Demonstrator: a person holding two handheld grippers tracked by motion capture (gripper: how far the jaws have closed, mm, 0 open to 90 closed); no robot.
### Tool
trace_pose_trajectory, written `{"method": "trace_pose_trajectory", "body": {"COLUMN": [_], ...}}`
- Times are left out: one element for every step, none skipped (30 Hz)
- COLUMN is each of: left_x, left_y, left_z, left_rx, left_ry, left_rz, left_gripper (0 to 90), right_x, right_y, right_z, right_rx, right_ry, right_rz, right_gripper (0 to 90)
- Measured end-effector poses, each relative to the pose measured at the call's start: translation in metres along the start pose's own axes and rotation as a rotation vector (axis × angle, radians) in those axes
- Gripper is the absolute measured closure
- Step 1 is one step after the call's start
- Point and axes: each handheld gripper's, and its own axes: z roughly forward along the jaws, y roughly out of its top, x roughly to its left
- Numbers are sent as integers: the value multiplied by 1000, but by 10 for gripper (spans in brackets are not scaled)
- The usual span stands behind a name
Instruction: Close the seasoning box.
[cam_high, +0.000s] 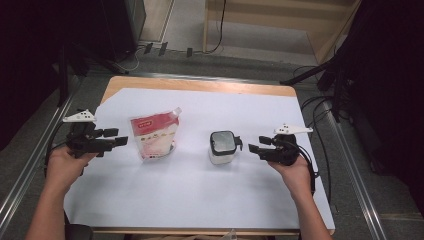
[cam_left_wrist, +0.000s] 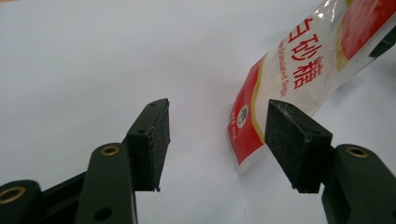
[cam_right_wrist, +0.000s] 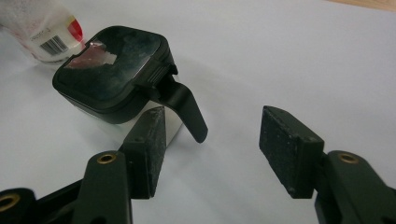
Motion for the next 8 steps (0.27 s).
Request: {"method": "trace_pose_trajectory", "body": {"left_x": [1,1,1,2,2,2,3,3], "left_y": [0,-1,-1,-1,-1,-1,-1,-2], "left_z": [0,1,1,1,1,1,1,1], "left_rx": [3,6,4,4,4,3,1,0], "left_ry": [0,1,-1,0,4,5,4,10], "left_rz": [5,7,-1,0,-3,-3,-6,-7], "left_gripper": [433,434,433,431,427,424,421,419], "right_x": [0,-1,-1,-1,-1,-2,-2,-3], "right_y": [-1,-1,-1,-2,-2,-2,-3,-3], "right_z": [-1,-2,-3,-3,-3,-3,-3,-3], "right_rx": [-1,-9,-6,-10,-13,-12,-13,-18], "right_ry": [-3,-5,-12,-18,-25,-30,-31,-33], "right_rz": [0,-5,2,-1,5,-2,8,4], "right_gripper": [417,417,417,417,417,417,417,417]}}
